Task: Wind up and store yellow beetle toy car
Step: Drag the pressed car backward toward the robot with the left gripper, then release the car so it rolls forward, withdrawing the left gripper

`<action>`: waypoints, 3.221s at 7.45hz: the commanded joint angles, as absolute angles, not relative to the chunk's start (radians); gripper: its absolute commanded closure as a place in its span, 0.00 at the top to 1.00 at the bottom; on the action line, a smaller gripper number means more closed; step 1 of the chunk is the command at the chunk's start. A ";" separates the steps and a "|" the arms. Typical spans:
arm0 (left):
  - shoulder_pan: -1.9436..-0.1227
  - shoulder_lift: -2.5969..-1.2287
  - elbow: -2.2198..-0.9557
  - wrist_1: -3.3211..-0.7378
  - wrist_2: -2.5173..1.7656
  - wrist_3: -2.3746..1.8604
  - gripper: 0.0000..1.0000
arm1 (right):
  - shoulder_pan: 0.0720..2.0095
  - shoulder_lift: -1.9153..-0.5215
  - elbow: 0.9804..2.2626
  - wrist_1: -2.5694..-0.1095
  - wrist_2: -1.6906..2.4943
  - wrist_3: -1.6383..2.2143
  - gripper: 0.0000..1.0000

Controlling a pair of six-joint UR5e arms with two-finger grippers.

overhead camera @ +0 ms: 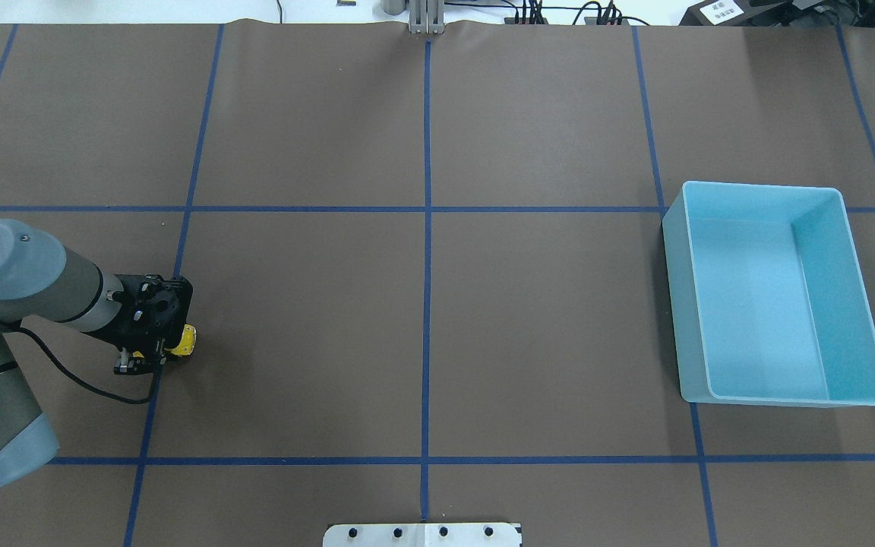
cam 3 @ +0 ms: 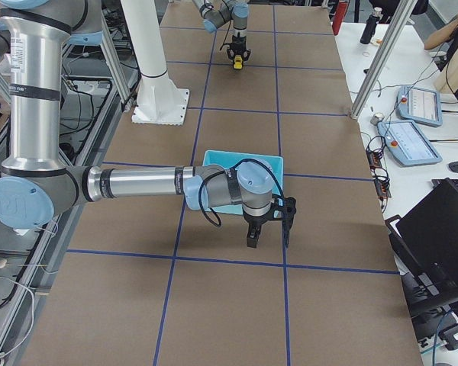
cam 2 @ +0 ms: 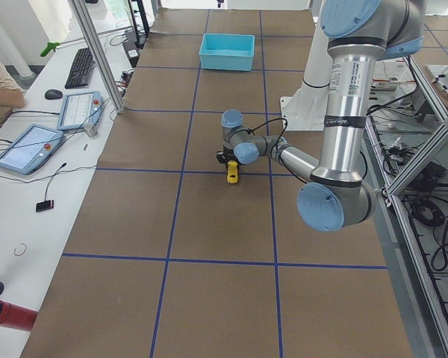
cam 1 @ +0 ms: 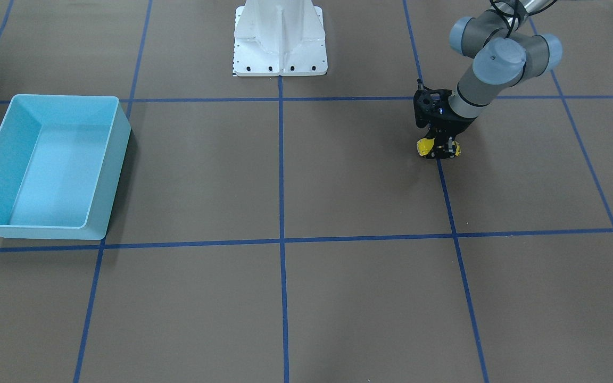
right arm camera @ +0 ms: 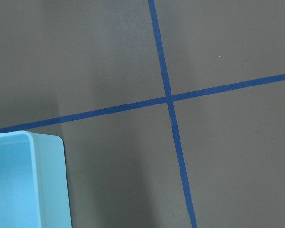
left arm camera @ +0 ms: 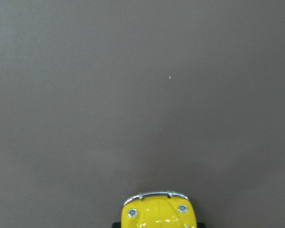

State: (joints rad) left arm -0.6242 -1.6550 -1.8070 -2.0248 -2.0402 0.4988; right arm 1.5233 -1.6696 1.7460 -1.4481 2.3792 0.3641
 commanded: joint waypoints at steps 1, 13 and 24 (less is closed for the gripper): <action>-0.626 -1.647 -1.807 -2.037 -2.046 0.500 0.13 | 1.523 -1.669 1.746 -1.448 2.379 0.365 1.00; -0.661 -1.589 -1.793 -2.118 -2.092 0.522 0.13 | 1.523 -1.661 1.729 -1.448 2.378 0.365 1.00; -0.876 -1.589 -1.798 -1.991 -2.158 0.551 1.00 | 1.523 -1.660 1.729 -1.448 2.379 0.360 1.00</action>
